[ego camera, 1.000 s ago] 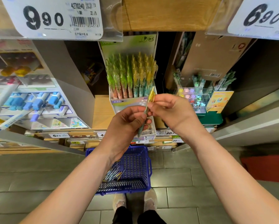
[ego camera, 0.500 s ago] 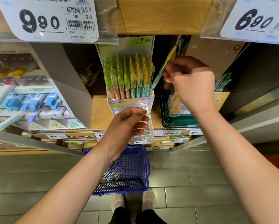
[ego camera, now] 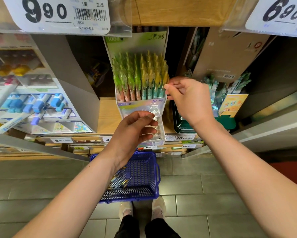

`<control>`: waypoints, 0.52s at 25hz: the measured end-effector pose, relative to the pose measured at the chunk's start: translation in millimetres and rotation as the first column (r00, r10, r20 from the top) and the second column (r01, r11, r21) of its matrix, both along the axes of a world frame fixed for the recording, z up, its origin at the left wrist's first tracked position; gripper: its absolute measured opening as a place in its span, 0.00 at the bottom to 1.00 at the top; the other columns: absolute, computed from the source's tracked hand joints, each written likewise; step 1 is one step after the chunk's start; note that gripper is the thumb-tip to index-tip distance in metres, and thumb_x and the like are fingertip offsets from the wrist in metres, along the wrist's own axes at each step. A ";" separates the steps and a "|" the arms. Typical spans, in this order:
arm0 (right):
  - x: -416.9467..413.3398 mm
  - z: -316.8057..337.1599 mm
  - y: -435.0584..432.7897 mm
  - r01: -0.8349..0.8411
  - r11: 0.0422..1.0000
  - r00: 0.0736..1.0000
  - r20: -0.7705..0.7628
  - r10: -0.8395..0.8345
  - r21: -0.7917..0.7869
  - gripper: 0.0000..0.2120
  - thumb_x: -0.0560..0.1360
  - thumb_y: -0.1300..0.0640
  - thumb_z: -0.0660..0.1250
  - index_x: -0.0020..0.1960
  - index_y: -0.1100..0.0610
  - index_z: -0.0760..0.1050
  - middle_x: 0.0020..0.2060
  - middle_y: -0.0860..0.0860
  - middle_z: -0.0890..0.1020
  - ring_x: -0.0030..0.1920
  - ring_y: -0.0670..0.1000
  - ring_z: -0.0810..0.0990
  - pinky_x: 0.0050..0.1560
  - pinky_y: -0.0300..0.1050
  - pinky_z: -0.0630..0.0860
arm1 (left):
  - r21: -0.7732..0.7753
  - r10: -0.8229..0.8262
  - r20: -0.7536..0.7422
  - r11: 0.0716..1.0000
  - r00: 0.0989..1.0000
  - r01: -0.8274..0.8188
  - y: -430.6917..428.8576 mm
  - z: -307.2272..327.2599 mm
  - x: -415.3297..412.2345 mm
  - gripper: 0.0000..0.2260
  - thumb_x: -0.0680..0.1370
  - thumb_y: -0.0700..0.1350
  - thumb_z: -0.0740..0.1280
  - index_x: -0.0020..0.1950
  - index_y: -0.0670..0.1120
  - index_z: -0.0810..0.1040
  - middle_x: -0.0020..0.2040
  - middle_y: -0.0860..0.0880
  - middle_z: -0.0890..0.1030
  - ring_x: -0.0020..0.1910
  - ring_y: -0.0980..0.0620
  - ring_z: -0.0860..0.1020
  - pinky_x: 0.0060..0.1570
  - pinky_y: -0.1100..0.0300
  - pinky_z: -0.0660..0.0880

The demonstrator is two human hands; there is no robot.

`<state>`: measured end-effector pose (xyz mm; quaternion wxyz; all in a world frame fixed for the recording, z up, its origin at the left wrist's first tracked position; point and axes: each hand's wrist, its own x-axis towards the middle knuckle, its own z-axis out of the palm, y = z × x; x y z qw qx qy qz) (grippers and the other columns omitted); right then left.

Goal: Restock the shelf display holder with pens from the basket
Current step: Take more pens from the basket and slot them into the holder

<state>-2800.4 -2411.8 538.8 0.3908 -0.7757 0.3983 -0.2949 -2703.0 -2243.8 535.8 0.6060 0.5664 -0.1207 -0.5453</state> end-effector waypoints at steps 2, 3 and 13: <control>-0.2 0.2 -0.9 0.014 1.000 1.000 -0.020 -0.014 -0.003 0.05 0.78 0.53 0.72 0.50 0.54 0.84 0.40 0.48 0.86 0.41 0.44 0.86 0.48 0.50 0.84 | 0.007 0.003 0.002 1.000 1.000 -0.004 1.3 0.8 0.7 0.06 0.82 0.42 0.66 0.56 0.44 0.80 0.44 0.46 0.84 0.41 0.50 0.80 0.44 0.59 0.75; 0.0 1.1 -0.1 0.017 1.000 0.999 -0.036 -0.018 -0.016 0.06 0.78 0.53 0.71 0.50 0.54 0.84 0.39 0.47 0.86 0.40 0.44 0.86 0.48 0.49 0.84 | 0.010 0.005 0.005 1.000 1.000 -0.005 1.4 1.2 1.0 0.05 0.82 0.42 0.66 0.55 0.44 0.80 0.44 0.46 0.84 0.41 0.50 0.80 0.44 0.59 0.75; -21.5 32.9 33.6 0.031 0.939 0.998 -0.054 -0.014 0.343 0.14 0.81 0.48 0.65 0.53 0.59 0.80 0.46 0.58 0.85 0.49 0.52 0.85 0.57 0.57 0.81 | 0.011 0.029 0.038 1.000 0.999 -0.029 29.6 35.2 -1.6 0.08 0.84 0.43 0.61 0.55 0.44 0.79 0.44 0.47 0.83 0.41 0.49 0.80 0.46 0.55 0.74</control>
